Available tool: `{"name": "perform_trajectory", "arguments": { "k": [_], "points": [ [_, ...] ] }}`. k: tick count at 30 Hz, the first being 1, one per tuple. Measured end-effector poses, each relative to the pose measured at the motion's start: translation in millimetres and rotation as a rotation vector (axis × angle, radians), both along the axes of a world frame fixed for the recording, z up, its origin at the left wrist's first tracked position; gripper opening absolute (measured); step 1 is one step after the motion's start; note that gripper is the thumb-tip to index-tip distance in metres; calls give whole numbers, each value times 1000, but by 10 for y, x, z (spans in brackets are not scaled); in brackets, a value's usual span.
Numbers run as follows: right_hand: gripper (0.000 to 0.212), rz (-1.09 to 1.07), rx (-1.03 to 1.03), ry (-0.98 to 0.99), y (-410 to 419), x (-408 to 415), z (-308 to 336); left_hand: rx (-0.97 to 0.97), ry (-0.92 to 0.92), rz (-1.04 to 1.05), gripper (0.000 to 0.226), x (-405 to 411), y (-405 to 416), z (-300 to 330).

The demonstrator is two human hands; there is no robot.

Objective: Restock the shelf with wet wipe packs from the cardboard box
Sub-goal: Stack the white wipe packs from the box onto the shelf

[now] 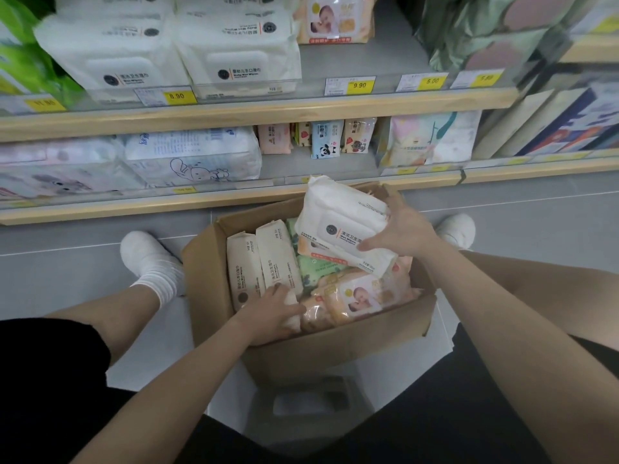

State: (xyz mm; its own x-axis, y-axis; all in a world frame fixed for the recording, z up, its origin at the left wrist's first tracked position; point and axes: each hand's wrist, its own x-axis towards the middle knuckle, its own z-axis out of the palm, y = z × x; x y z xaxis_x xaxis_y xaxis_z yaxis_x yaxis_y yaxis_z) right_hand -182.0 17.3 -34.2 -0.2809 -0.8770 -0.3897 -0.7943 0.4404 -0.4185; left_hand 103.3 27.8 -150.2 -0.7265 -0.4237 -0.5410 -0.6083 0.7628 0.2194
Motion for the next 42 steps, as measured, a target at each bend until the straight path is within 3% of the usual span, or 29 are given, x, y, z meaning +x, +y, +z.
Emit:
{"name": "perform_trajectory", "arguments": {
  "k": [5,13,16,19,24,28,33,38,42],
  "points": [
    [108,-11,-13,-21,38,24,23,21,-24,-14,46,39,-23,185],
    [92,39,-72,48,56,-16,374,4,30,62,45,167,-84,492],
    [101,25,-121,70,40,-46,539,-14,64,119,41,249,-79,631],
    [93,14,-157,75,-22,-43,719,-13,211,256,34,384,-219,956],
    [78,27,-207,73,-154,119,973,-73,467,494,51,685,-557,1523],
    [85,55,-262,73,-295,273,1071,-180,625,621,62,945,-766,1723],
    [86,87,-313,133,-687,503,1305,-247,791,806,52,1291,-1132,1900],
    [111,149,-416,169,-1266,862,1678,-388,950,878,46,1664,-1548,2116],
    [98,204,-498,271,-1774,1344,1919,-411,1013,937,24,1890,-1808,2224]
  ]
}}
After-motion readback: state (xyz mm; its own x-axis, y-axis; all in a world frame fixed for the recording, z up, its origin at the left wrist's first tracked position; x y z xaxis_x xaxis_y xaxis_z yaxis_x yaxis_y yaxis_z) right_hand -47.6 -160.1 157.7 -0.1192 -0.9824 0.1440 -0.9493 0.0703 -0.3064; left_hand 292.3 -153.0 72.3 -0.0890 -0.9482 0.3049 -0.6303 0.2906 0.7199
